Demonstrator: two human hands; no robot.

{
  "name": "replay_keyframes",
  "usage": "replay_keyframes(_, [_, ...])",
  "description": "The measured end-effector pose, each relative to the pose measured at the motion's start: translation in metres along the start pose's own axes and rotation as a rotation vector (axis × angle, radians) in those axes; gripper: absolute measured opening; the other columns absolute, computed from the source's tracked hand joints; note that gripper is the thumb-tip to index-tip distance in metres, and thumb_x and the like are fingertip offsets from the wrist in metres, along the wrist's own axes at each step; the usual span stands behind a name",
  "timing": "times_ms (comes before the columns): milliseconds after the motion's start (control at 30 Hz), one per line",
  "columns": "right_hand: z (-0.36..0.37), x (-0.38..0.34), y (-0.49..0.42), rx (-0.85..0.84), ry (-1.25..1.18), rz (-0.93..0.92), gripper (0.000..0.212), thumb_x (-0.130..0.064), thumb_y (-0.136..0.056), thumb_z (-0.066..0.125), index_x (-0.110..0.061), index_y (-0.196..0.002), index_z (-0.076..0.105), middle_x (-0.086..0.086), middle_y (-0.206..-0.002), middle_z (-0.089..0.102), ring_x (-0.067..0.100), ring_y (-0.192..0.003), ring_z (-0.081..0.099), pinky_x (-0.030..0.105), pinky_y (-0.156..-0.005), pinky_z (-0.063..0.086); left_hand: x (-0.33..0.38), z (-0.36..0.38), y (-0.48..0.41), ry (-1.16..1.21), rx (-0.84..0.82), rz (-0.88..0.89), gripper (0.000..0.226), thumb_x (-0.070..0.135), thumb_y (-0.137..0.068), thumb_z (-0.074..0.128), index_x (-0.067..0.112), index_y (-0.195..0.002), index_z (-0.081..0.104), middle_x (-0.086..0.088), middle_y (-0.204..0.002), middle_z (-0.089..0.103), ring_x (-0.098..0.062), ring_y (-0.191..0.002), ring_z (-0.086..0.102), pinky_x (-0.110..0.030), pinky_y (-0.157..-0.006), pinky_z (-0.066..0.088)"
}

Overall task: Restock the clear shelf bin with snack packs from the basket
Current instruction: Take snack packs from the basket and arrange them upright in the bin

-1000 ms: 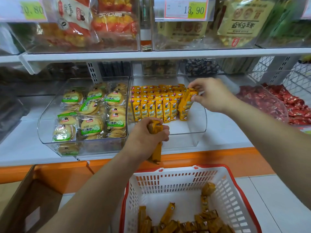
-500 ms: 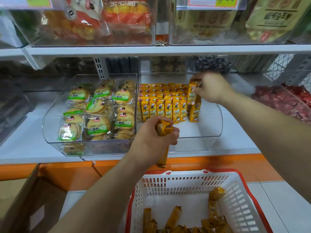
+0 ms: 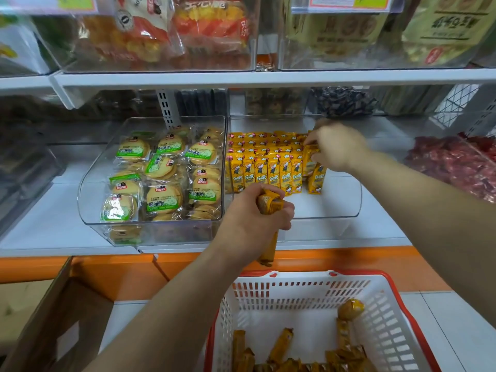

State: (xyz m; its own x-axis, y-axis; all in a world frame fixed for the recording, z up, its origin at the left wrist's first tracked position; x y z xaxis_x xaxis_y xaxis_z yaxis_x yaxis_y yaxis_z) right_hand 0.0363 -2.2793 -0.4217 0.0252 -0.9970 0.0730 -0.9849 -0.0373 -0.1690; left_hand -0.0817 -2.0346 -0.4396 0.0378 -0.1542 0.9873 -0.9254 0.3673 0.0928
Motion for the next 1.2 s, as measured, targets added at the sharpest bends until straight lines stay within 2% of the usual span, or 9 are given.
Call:
replay_keyframes(233, [0.013,-0.012,-0.012,-0.147,0.179,0.006,0.038,-0.025,-0.082,0.078,-0.02,-0.119,0.068,0.009,-0.112,0.066,0.03,-0.102,0.064,0.037,-0.078,0.053,-0.002,-0.003,-0.002,0.004,0.013,-0.003,0.022,0.016,-0.092,0.074,0.021,-0.111,0.063,-0.004,-0.1,0.078,-0.017,-0.081,0.078,-0.033,-0.082,0.063])
replay_keyframes(433, [0.005,-0.012,0.002,-0.136,0.12,-0.023,0.054,-0.032,-0.084,0.074,-0.025,-0.135,0.057,0.006,-0.121,0.067,0.029,-0.111,0.062,0.041,-0.088,0.053,-0.002,-0.006,-0.003,0.006,0.032,-0.025,0.024,0.016,-0.092,0.075,0.02,-0.113,0.063,-0.005,-0.101,0.078,-0.019,-0.082,0.078,-0.041,-0.086,0.063])
replay_keyframes(533, [-0.011,-0.021,0.034,0.025,-0.144,0.021,0.041,-0.035,-0.084,0.074,-0.026,-0.123,0.066,0.0,-0.119,0.068,0.023,-0.107,0.063,0.038,-0.088,0.053,0.0,-0.005,-0.002,0.021,0.034,-0.028,0.024,0.015,-0.092,0.075,0.018,-0.112,0.064,-0.007,-0.1,0.078,-0.02,-0.082,0.078,-0.04,-0.085,0.064])
replay_keyframes(600, [-0.02,-0.032,0.071,0.092,-0.488,0.045,0.024,-0.032,-0.081,0.077,-0.027,-0.104,0.071,-0.006,-0.1,0.072,0.012,-0.087,0.065,0.029,-0.074,0.051,0.0,-0.004,-0.001,0.044,0.039,-0.029,0.024,0.013,-0.091,0.075,0.017,-0.112,0.064,-0.009,-0.1,0.078,-0.021,-0.082,0.079,-0.039,-0.085,0.064])
replay_keyframes(700, [-0.022,-0.058,0.136,0.024,-0.965,0.034,0.01,-0.024,-0.082,0.077,-0.028,-0.09,0.073,-0.009,-0.085,0.073,0.002,-0.073,0.063,0.015,-0.066,0.046,0.001,-0.001,0.0,0.071,0.073,-0.023,0.022,0.013,-0.091,0.076,0.016,-0.11,0.064,-0.006,-0.093,0.078,-0.02,-0.083,0.079,-0.043,-0.088,0.063])
replay_keyframes(767, [-0.019,-0.077,0.171,-0.079,-1.135,0.04,0.016,-0.037,-0.078,0.073,-0.031,-0.092,0.071,-0.01,-0.089,0.073,0.009,-0.079,0.068,0.025,-0.072,0.053,0.002,0.002,0.002,0.098,0.102,-0.022,0.021,0.015,-0.091,0.076,0.016,-0.109,0.064,-0.005,-0.09,0.078,-0.02,-0.086,0.079,-0.047,-0.09,0.062])
replay_keyframes(933, [-0.011,-0.105,0.197,-0.155,-1.241,0.062,0.039,-0.058,-0.066,0.073,-0.037,-0.095,0.057,-0.015,-0.096,0.069,0.007,-0.081,0.07,0.025,-0.069,0.055,0.008,0.013,0.008,0.221,0.115,-0.035,0.013,0.018,-0.092,0.073,0.017,-0.103,0.067,-0.008,-0.099,0.08,-0.023,-0.098,0.077,-0.053,-0.094,0.059])
replay_keyframes(1033, [-0.008,-0.104,0.197,-0.101,-1.349,0.134,0.041,-0.045,-0.066,0.082,-0.029,-0.097,0.058,-0.004,-0.089,0.072,0.012,-0.075,0.07,0.032,-0.07,0.057,0.013,0.016,0.011,0.307,0.067,-0.048,0.014,0.019,-0.092,0.071,0.016,-0.104,0.067,-0.008,-0.104,0.08,-0.022,-0.101,0.076,-0.043,-0.085,0.063])
replay_keyframes(1200, [-0.007,-0.083,0.196,0.147,-1.253,0.227,0.043,-0.019,-0.071,0.088,-0.033,-0.095,0.055,-0.007,-0.087,0.058,0.006,-0.061,0.057,0.02,-0.057,0.047,0.013,0.009,0.012,0.228,0.039,-0.052,0.035,0.023,-0.096,0.068,0.014,-0.129,0.063,-0.009,-0.096,0.073,-0.018,-0.085,0.072,-0.029,-0.072,0.058])
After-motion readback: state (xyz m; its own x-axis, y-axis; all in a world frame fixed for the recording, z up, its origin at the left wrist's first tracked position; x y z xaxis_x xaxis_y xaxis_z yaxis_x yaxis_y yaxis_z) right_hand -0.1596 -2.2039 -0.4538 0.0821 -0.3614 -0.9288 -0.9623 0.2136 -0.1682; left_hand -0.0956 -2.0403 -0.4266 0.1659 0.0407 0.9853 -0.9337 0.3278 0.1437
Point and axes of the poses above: each hand's wrist, its own y-axis away from the middle knuckle, its own z-axis out of the palm, x = y × z, the point moved 1 cm from there along -y, towards the middle knuckle
